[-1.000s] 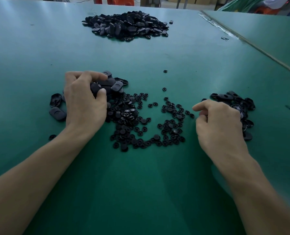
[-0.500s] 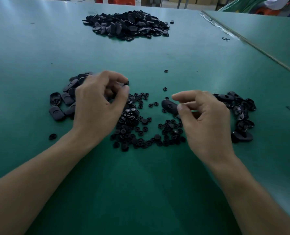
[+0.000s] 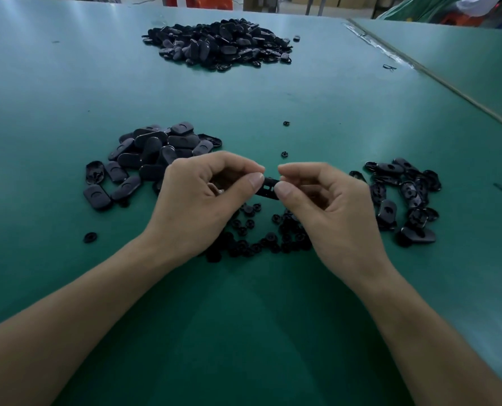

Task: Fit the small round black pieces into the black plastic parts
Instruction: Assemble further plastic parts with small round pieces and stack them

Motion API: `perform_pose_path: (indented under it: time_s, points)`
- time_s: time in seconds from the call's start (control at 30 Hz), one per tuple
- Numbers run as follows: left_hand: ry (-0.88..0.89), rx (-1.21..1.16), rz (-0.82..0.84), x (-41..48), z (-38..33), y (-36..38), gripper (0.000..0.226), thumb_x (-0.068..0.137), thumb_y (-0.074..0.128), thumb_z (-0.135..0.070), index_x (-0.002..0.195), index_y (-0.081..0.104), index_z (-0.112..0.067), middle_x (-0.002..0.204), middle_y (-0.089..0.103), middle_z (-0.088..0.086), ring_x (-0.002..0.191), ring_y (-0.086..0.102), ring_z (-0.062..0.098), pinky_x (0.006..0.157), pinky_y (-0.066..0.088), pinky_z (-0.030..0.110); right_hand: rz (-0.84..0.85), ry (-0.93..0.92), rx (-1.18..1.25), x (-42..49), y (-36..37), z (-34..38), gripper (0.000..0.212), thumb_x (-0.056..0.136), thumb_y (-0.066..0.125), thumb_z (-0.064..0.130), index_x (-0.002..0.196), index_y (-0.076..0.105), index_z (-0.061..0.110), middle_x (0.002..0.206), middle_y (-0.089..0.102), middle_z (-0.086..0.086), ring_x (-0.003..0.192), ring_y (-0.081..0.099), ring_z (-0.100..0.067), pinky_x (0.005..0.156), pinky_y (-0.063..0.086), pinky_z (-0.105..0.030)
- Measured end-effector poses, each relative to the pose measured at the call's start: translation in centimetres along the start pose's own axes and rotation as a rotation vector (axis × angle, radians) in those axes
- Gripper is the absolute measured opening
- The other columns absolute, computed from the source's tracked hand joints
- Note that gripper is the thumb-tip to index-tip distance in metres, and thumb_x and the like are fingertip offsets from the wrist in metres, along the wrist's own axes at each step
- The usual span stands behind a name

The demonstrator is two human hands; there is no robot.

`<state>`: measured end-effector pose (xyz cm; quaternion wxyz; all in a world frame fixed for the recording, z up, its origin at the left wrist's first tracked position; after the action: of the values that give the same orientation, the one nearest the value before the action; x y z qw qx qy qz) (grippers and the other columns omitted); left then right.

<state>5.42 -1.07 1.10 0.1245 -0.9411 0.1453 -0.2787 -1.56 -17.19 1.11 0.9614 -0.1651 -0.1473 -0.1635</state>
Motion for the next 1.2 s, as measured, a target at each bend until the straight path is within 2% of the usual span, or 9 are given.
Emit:
perform_pose_path:
  time_s: [0.13, 0.27, 0.33, 0.53, 0.8, 0.9, 1.07, 1.13, 1.2]
  points:
    - [-0.005, -0.036, 0.006, 0.0, -0.1, 0.1, 0.011, 0.088, 0.071, -0.024, 0.090, 0.072, -0.035, 0.081, 0.074, -0.015, 0.064, 0.062, -0.001, 0.060, 0.047, 0.014, 0.013, 0.000, -0.053, 0.0, 0.2, -0.2, 0.011, 0.088, 0.075, 0.018, 0.096, 0.074, 0.026, 0.085, 0.075, 0.013, 0.082, 0.070, -0.006, 0.074, 0.053, -0.018]
    - [-0.015, -0.076, 0.049, -0.1, -0.2, 0.2, 0.012, 0.086, 0.073, -0.021, 0.093, 0.072, -0.030, 0.083, 0.074, -0.011, 0.067, 0.064, 0.001, 0.059, 0.047, 0.014, 0.008, -0.002, -0.003, 0.0, 0.3, -0.2, 0.013, 0.088, 0.074, 0.014, 0.092, 0.074, 0.027, 0.083, 0.075, 0.009, 0.082, 0.071, -0.011, 0.081, 0.058, -0.035]
    - [-0.024, -0.078, 0.068, -0.1, -0.2, 0.3, 0.015, 0.084, 0.074, -0.019, 0.095, 0.071, -0.029, 0.085, 0.074, -0.012, 0.069, 0.068, 0.009, 0.060, 0.050, 0.016, 0.006, -0.013, 0.004, 0.0, 0.3, -0.2, 0.014, 0.089, 0.073, 0.014, 0.092, 0.074, 0.027, 0.084, 0.075, 0.007, 0.082, 0.071, -0.012, 0.082, 0.058, -0.040]
    - [-0.053, -0.093, 0.067, -0.1, 0.0, 0.2, 0.018, 0.082, 0.075, -0.023, 0.098, 0.071, -0.031, 0.083, 0.074, 0.000, 0.074, 0.068, 0.024, 0.065, 0.054, 0.031, 0.009, -0.023, 0.050, 0.1, 0.3, -0.1, 0.019, 0.090, 0.071, 0.009, 0.094, 0.074, 0.028, 0.086, 0.076, 0.011, 0.082, 0.071, -0.005, 0.076, 0.053, -0.019]
    - [-0.009, -0.105, 0.089, 0.0, -0.5, 0.3, 0.021, 0.081, 0.079, -0.016, 0.097, 0.070, -0.027, 0.085, 0.075, -0.013, 0.074, 0.069, 0.001, 0.065, 0.051, 0.018, 0.039, 0.007, 0.084, -0.1, 0.5, 0.1, 0.017, 0.092, 0.068, 0.011, 0.093, 0.070, 0.027, 0.088, 0.077, 0.008, 0.085, 0.072, -0.007, 0.080, 0.056, -0.024]
    - [0.004, -0.094, 0.083, 0.0, -0.3, 0.3, 0.018, 0.084, 0.077, -0.013, 0.091, 0.071, -0.027, 0.083, 0.074, -0.018, 0.070, 0.066, -0.003, 0.064, 0.051, 0.017, 0.067, 0.007, -0.026, -0.3, 0.8, 0.1, 0.017, 0.093, 0.067, 0.012, 0.095, 0.070, 0.028, 0.087, 0.076, 0.010, 0.088, 0.071, -0.004, 0.083, 0.056, -0.025]
    - [-0.045, -0.154, 0.020, 0.2, 0.3, 0.1, 0.010, 0.090, 0.068, -0.021, 0.092, 0.066, -0.031, 0.094, 0.074, -0.005, 0.082, 0.068, 0.005, 0.074, 0.056, 0.025, -0.065, 0.005, -0.262, -0.2, -0.2, -0.1, 0.015, 0.092, 0.068, 0.013, 0.102, 0.075, 0.021, 0.080, 0.069, 0.022, 0.078, 0.065, 0.005, 0.071, 0.048, -0.006]
    - [-0.058, -0.181, 0.017, 0.2, 0.5, 0.0, 0.006, 0.094, 0.063, -0.022, 0.096, 0.062, -0.027, 0.099, 0.075, -0.001, 0.090, 0.071, 0.014, 0.079, 0.060, 0.036, -0.086, 0.004, -0.361, -0.2, -0.5, -0.2, 0.010, 0.089, 0.071, 0.016, 0.096, 0.076, 0.022, 0.079, 0.067, 0.022, 0.078, 0.063, 0.004, 0.073, 0.048, -0.009]
    - [-0.055, -0.181, 0.021, 0.3, 0.6, 0.0, 0.004, 0.097, 0.058, -0.021, 0.098, 0.058, -0.026, 0.099, 0.076, -0.003, 0.091, 0.072, 0.019, 0.080, 0.061, 0.040, -0.079, 0.007, -0.442, -0.3, -0.5, -0.2, 0.006, 0.087, 0.072, 0.022, 0.090, 0.075, 0.026, 0.080, 0.067, 0.018, 0.084, 0.062, -0.003, 0.079, 0.051, -0.021]
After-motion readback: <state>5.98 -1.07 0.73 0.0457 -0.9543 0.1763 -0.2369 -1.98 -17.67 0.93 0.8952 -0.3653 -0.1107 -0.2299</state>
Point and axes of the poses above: each hand's wrist, its own x-axis towards the middle knuckle, its own y-axis out of the palm, z = x × y, the point moved 4 cm from there along x, towards the middle knuckle
